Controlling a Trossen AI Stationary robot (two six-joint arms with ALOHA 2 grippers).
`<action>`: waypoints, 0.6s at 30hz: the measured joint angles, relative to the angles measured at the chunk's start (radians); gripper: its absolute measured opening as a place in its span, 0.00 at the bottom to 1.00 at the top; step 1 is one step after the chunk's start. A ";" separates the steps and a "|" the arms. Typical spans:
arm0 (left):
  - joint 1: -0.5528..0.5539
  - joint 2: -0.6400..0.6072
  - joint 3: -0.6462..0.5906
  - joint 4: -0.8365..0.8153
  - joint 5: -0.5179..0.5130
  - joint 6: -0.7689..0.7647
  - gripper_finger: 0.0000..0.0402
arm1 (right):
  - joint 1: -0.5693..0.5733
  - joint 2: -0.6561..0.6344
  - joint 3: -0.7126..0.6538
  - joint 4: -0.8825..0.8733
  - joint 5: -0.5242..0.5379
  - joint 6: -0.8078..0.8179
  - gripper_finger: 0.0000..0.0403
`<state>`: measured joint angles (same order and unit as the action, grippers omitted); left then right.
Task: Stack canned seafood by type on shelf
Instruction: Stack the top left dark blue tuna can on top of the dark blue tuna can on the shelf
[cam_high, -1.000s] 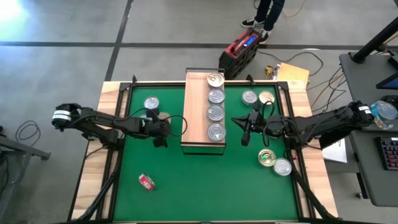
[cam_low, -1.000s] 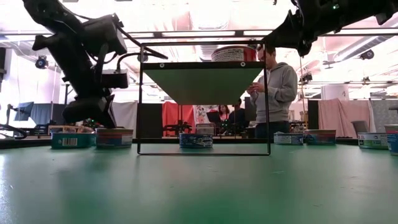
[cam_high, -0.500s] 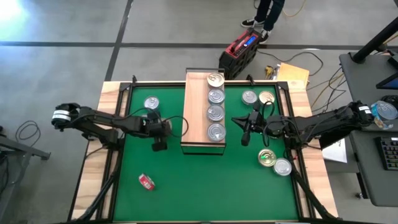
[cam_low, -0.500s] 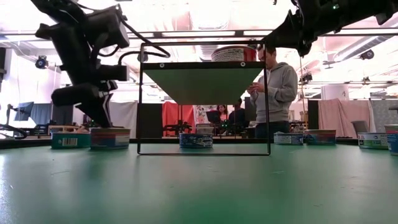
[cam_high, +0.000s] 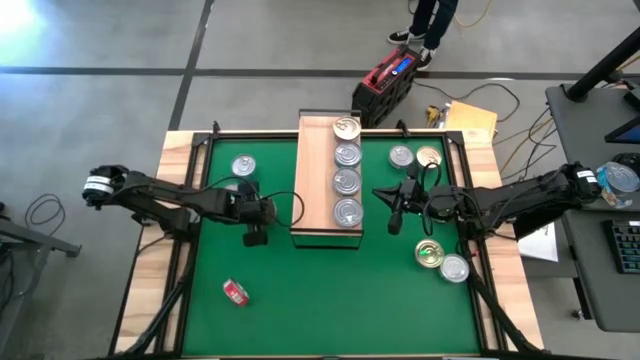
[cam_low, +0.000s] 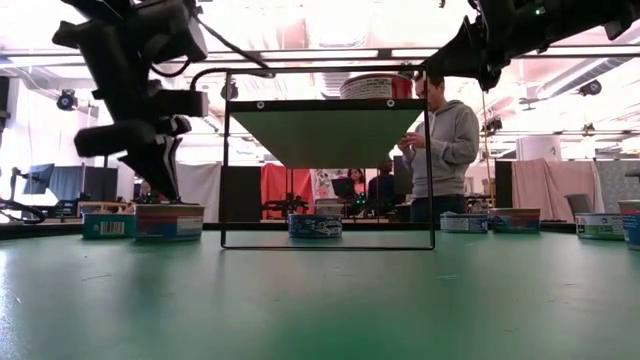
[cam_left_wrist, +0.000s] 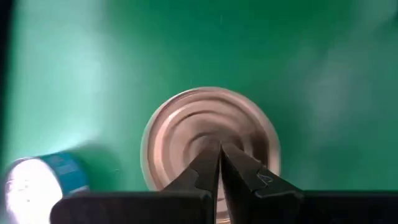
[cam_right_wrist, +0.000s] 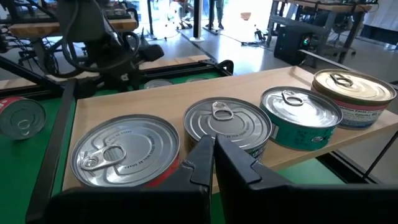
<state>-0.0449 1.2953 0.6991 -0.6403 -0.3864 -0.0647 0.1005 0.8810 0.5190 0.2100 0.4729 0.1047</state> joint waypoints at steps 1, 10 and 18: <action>0.000 0.000 -0.001 -0.003 -0.026 0.012 0.00 | 0.000 0.000 0.000 0.000 0.000 0.000 0.02; 0.001 0.000 -0.014 -0.003 -0.064 0.019 0.00 | 0.000 0.000 0.000 0.000 0.000 0.000 0.02; -0.002 0.000 -0.045 0.028 -0.007 -0.067 0.00 | 0.000 0.000 0.000 0.000 0.000 0.000 0.02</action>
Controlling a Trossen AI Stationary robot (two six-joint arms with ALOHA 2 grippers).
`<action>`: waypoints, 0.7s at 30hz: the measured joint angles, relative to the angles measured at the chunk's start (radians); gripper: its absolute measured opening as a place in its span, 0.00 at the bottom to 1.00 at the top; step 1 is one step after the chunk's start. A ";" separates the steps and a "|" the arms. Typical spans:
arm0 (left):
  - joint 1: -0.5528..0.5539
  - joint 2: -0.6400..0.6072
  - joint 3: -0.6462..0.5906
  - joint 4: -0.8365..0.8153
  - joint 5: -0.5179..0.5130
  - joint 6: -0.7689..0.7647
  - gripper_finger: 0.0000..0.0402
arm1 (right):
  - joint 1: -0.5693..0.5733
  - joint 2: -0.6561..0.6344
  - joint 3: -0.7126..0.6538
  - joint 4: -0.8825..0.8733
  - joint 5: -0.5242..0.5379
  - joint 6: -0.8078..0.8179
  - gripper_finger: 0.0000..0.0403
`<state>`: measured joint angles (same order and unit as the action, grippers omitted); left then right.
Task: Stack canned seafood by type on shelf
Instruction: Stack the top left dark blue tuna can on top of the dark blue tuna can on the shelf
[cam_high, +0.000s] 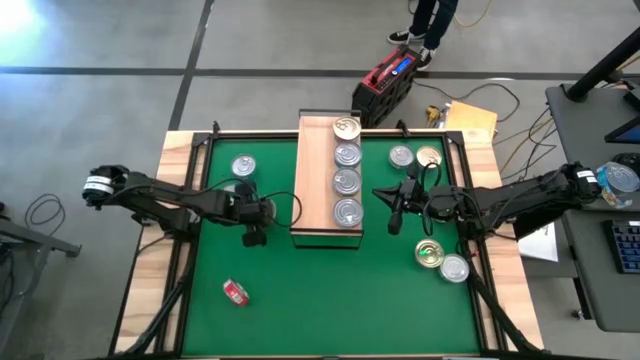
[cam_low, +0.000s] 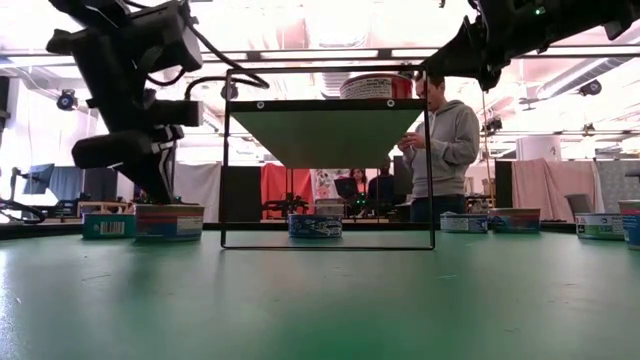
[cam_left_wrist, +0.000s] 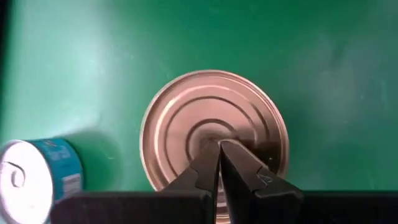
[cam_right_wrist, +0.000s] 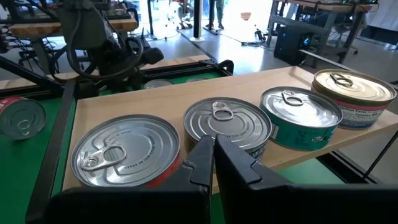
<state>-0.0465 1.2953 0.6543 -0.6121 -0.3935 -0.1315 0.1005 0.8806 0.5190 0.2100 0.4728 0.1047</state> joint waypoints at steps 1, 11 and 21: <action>-0.001 0.000 -0.005 0.002 0.012 -0.010 0.00 | 0.000 0.000 0.000 0.000 0.000 0.000 0.02; -0.062 -0.004 -0.025 0.020 0.055 -0.100 0.00 | 0.000 0.000 0.000 0.000 0.000 0.000 0.02; -0.196 -0.004 -0.025 0.019 0.110 -0.268 0.00 | 0.000 0.000 0.000 0.000 0.000 -0.002 0.02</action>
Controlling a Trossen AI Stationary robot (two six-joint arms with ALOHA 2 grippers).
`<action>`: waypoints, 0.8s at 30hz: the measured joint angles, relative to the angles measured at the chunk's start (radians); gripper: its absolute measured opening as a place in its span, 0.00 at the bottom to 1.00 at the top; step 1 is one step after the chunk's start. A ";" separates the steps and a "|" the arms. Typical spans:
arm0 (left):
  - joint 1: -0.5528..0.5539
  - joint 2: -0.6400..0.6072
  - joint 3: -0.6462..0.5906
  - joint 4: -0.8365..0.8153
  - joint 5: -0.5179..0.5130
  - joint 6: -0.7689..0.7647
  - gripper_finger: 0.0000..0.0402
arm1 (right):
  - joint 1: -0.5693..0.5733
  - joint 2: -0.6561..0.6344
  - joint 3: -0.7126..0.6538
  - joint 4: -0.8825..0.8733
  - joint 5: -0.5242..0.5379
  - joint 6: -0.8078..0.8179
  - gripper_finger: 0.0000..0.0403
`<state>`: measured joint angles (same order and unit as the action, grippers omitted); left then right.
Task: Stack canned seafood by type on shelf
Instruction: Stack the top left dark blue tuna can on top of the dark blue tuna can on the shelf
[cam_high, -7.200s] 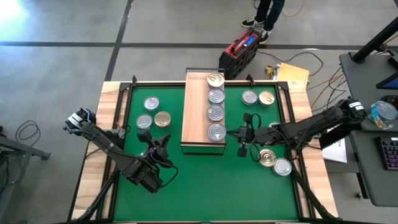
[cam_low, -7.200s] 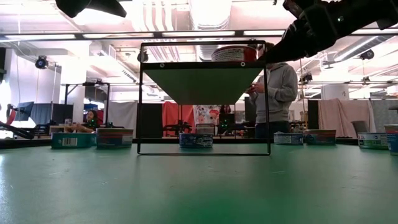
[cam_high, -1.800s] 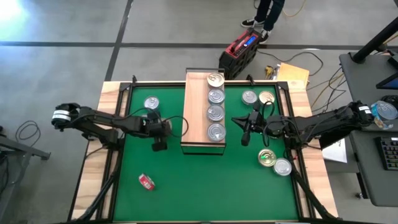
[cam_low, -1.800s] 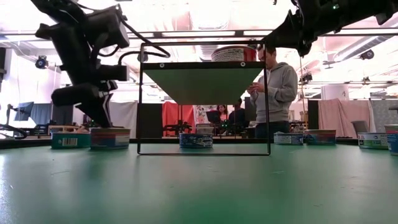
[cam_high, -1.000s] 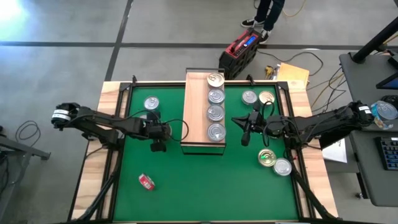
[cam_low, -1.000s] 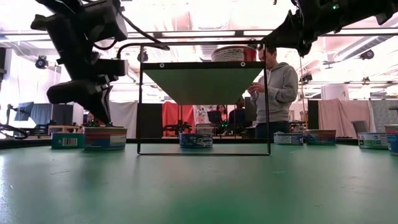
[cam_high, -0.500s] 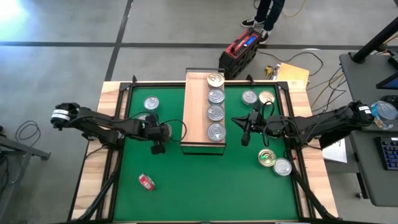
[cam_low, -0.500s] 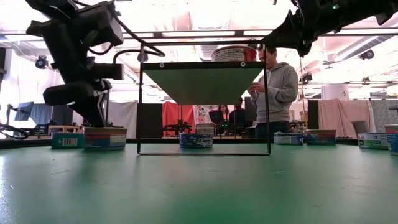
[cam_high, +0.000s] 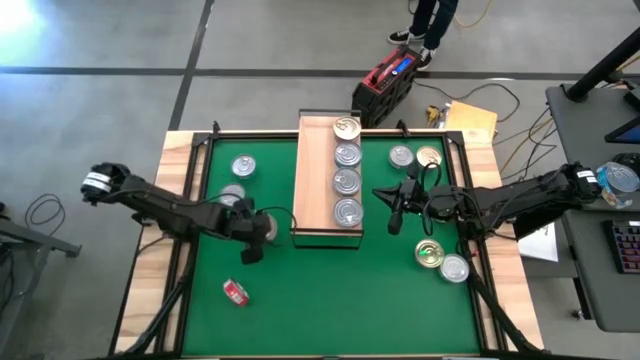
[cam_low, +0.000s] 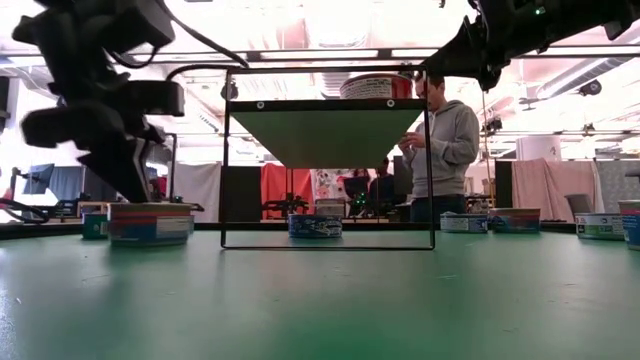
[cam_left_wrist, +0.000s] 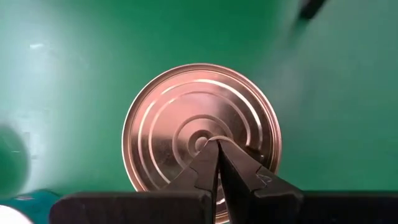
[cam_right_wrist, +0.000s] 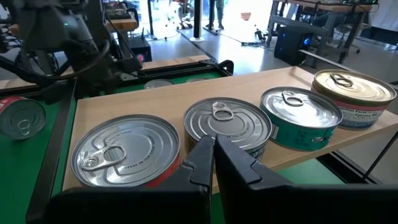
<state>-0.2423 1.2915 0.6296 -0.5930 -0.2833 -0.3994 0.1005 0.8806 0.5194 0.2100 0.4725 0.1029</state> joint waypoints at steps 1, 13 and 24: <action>-0.016 0.000 0.000 0.000 0.003 -0.018 0.00 | 0.000 0.000 0.000 0.000 0.000 0.001 0.02; -0.202 0.006 0.060 0.015 0.026 -0.162 0.00 | 0.023 -0.003 0.001 -0.001 -0.038 0.066 0.02; -0.301 0.034 0.076 -0.009 -0.106 -0.192 0.00 | 0.226 -0.001 0.001 0.011 0.107 0.153 0.02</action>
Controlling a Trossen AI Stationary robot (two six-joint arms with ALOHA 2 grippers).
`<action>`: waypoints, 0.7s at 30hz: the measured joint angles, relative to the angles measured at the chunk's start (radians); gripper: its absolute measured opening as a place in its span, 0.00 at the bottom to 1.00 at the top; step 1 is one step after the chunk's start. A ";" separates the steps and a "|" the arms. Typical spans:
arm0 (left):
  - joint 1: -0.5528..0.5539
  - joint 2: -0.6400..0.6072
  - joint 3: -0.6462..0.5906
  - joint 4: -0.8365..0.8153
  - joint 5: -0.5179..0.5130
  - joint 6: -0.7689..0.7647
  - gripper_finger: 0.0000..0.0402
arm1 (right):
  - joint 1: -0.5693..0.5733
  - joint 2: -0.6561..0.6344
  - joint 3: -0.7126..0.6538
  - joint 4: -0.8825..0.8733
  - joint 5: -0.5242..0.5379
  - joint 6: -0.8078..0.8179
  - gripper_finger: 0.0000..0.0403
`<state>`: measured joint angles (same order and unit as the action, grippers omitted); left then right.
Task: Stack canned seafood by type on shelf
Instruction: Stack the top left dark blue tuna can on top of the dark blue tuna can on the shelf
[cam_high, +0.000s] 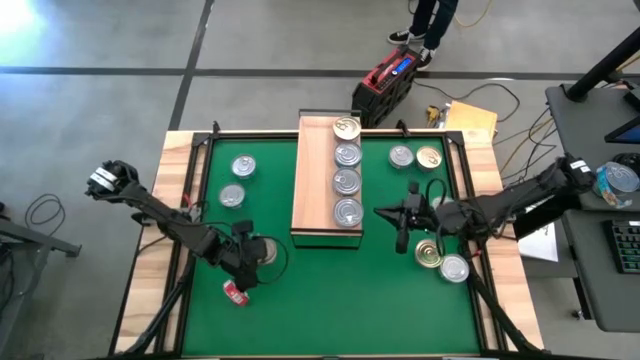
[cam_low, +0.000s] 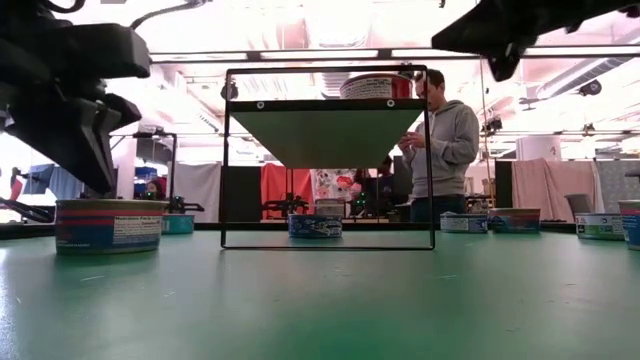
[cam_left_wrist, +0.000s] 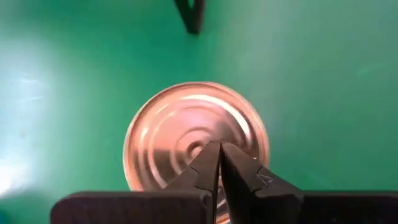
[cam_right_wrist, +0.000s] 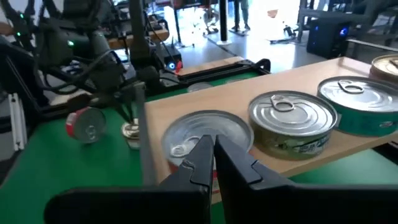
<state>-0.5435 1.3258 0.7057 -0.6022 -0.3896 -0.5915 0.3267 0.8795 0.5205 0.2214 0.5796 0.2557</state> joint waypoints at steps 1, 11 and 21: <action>-0.002 0.000 0.006 -0.024 -0.016 0.001 0.00 | 0.025 0.000 0.000 0.000 0.026 0.012 0.02; -0.004 0.002 -0.016 -0.160 -0.040 0.005 0.00 | 0.185 0.078 0.000 0.076 0.203 0.093 0.02; -0.012 0.021 -0.015 -0.110 -0.026 0.067 0.00 | 0.258 0.309 0.114 0.263 0.239 -0.018 0.02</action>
<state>-0.5558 1.3471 0.6903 -0.7121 -0.4153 -0.5247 0.5851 1.1888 0.6343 0.4849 0.8188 0.2373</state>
